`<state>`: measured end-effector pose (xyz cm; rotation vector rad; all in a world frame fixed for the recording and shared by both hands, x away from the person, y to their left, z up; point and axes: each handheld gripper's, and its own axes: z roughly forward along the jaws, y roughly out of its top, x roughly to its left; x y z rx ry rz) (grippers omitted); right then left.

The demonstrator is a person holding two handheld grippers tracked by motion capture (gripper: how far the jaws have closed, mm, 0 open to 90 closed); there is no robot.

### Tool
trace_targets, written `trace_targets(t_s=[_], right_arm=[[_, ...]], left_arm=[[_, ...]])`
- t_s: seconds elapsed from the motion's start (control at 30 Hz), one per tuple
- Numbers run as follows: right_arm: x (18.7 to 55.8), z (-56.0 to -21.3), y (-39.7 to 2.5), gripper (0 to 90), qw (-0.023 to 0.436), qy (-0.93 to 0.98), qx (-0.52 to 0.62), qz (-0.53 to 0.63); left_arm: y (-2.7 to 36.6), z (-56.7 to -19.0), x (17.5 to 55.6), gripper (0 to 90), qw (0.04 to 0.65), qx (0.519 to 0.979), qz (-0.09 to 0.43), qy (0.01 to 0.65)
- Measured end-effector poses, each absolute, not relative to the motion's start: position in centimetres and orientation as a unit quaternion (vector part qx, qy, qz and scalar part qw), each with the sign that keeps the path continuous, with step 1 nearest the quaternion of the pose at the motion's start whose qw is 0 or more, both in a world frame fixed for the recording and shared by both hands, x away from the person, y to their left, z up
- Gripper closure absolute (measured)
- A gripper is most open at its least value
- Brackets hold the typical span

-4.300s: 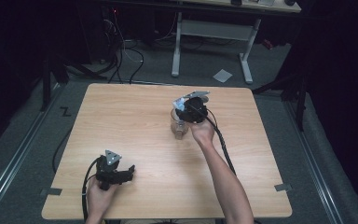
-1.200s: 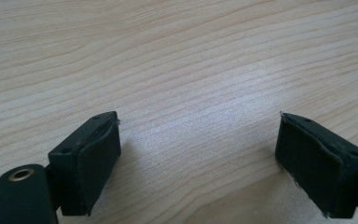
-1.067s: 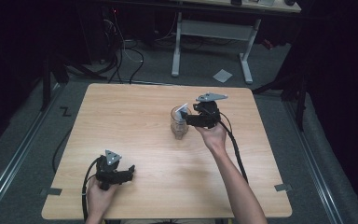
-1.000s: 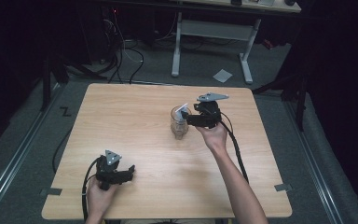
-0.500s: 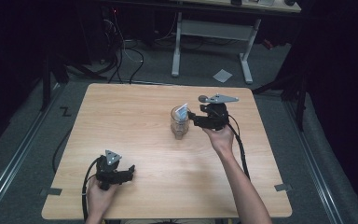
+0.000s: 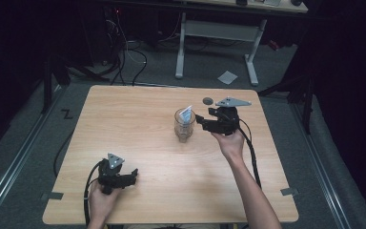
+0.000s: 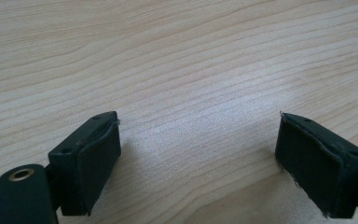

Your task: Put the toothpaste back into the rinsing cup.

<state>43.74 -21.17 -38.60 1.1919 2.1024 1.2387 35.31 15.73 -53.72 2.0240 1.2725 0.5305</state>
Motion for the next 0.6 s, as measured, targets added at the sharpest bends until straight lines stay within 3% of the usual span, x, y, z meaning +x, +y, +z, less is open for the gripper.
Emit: trace_targets(t_s=[0.6], right_arm=[[42.0, -39.0, -22.8, 37.7, 0.209, 0.745, 0.438, 0.458]], left_arm=[[15.7, -53.7, 35.3, 14.2, 0.339, 0.778, 0.204, 0.489]])
